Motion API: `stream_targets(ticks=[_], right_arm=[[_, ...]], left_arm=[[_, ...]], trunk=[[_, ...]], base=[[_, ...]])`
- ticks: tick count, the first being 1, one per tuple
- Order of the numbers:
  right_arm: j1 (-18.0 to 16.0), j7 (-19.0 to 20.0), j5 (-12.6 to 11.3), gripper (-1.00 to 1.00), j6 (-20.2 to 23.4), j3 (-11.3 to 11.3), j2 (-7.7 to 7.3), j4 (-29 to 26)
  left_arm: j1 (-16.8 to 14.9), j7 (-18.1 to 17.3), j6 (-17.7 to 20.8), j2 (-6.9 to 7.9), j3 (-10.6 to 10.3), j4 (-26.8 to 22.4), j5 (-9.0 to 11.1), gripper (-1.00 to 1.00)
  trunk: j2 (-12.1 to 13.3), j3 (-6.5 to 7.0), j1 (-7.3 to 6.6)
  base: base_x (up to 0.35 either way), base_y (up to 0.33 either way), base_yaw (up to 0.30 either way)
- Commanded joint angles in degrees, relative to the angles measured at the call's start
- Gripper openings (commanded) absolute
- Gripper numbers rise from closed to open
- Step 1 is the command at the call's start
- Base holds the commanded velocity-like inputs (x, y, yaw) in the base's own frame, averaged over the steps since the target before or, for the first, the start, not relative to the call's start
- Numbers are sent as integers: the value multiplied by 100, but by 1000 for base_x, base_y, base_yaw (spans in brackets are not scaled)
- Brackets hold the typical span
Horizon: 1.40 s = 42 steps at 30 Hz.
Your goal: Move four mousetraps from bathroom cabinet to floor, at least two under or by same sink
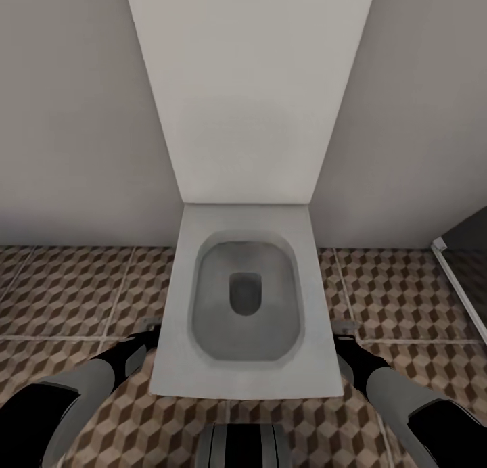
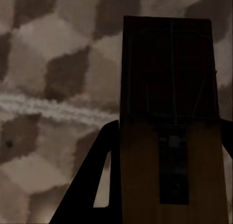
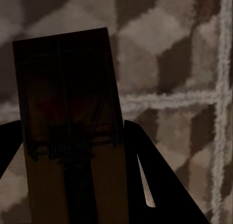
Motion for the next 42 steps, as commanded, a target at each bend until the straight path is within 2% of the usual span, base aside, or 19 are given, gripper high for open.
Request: stream_targets(ticks=[1, 26, 42], right_arm=[[0, -33, -55, -100, 35, 49, -5, -17], [0, -24, -55, -100, 35, 49, -5, -17], [0, -26, -55, -100, 35, 49, -5, -17]], left_arm=[[-1, 31, 2, 0, -49, -4, 34, -100], [-1, 34, 2, 0, -49, -4, 36, -100], [-1, 31, 2, 17, -49, -9, 35, -100]], trunk=[[-1, -3, 1], [-1, -3, 1], [-1, -3, 1]], base=[[157, 0, 0], [17, 0, 0], [90, 0, 0]])
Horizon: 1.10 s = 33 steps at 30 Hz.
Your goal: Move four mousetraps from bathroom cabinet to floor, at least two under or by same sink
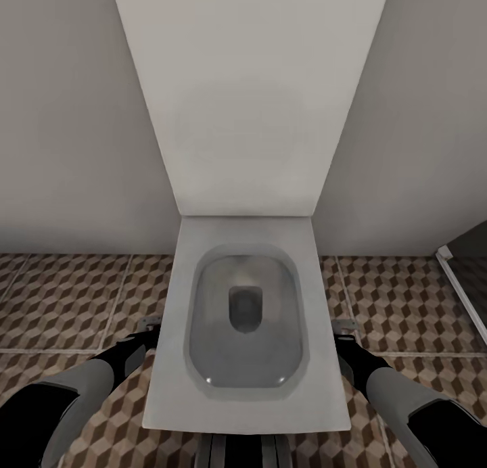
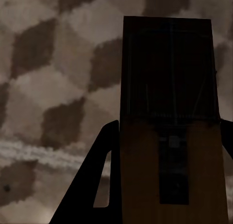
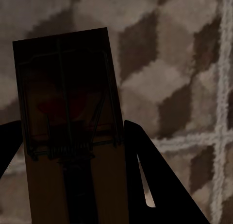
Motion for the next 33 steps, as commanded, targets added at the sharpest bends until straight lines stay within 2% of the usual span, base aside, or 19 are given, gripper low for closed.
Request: stream_targets(ticks=[1, 33], right_arm=[[0, -33, -56, -100, 35, 48, -5, -17], [0, -77, -50, -100, 36, 45, -11, -17]], left_arm=[[-1, 31, 2, 0, -49, -5, 34, -100], [-1, 31, 2, 2, -49, 0, 33, -100]], trunk=[[-1, -3, -1], [-1, -3, -1]], base=[[6, 0, 0], [0, 0, 0]])
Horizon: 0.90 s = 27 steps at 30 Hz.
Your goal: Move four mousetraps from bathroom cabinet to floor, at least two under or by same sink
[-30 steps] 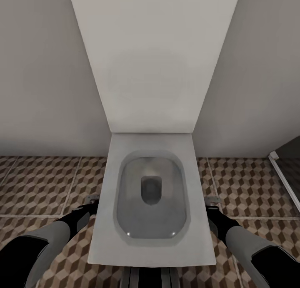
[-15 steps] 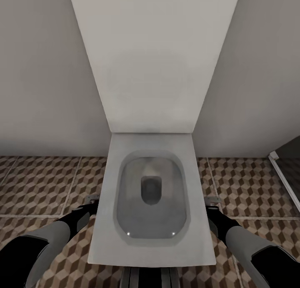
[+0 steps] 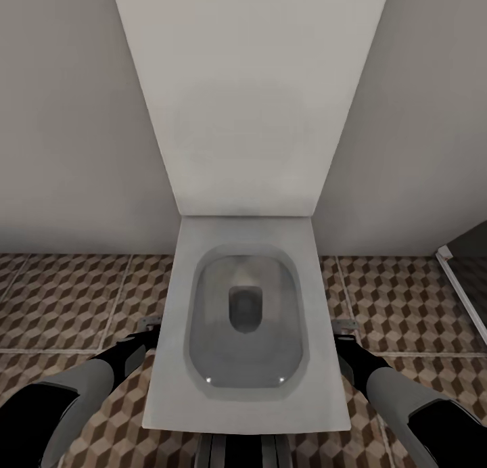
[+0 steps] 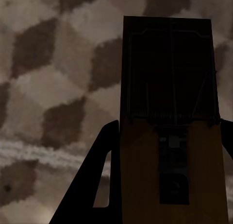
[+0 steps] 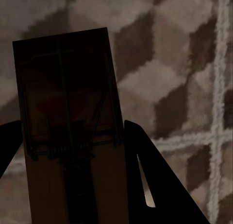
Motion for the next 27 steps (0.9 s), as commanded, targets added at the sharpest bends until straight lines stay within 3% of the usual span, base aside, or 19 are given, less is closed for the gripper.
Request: stream_targets(ticks=[1, 13, 27], right_arm=[[0, -48, -55, -100, 32, 50, -6, -17], [0, -90, -11, -100, -59, 45, -124, -1], [0, -68, -9, -100, -164, 43, -216, 172]], left_arm=[[-1, 31, 2, 4, -49, -5, 34, -100], [-1, -18, -6, 195, -57, -3, 2, -100], [-1, -56, -1, 224, -74, -14, -4, -100]], trunk=[[-1, -3, -1], [-1, -3, -1], [-1, -3, -1]], base=[[0, 0, 0], [0, 0, 0], [0, 0, 0]])
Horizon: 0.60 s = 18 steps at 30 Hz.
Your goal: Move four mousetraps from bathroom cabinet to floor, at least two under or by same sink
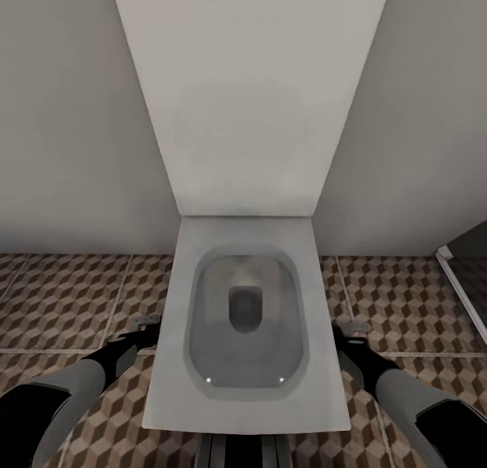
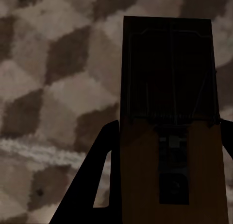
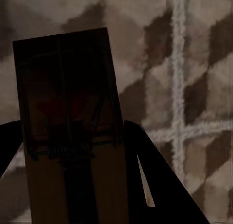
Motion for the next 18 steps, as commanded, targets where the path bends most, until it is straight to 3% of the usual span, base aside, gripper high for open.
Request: stream_targets(ticks=[1, 18], right_arm=[[1, -24, -60, -100, 28, 49, -10, 5], [1, 78, -66, -100, -220, 49, -93, 310]], left_arm=[[-1, 30, 2, 1, -50, -4, 32, -100], [46, 13, -2, 63, -51, 72, 36, -100]], trunk=[[-1, -3, -1], [-1, -3, -1]], base=[[0, 0, 0], [0, 0, 0]])
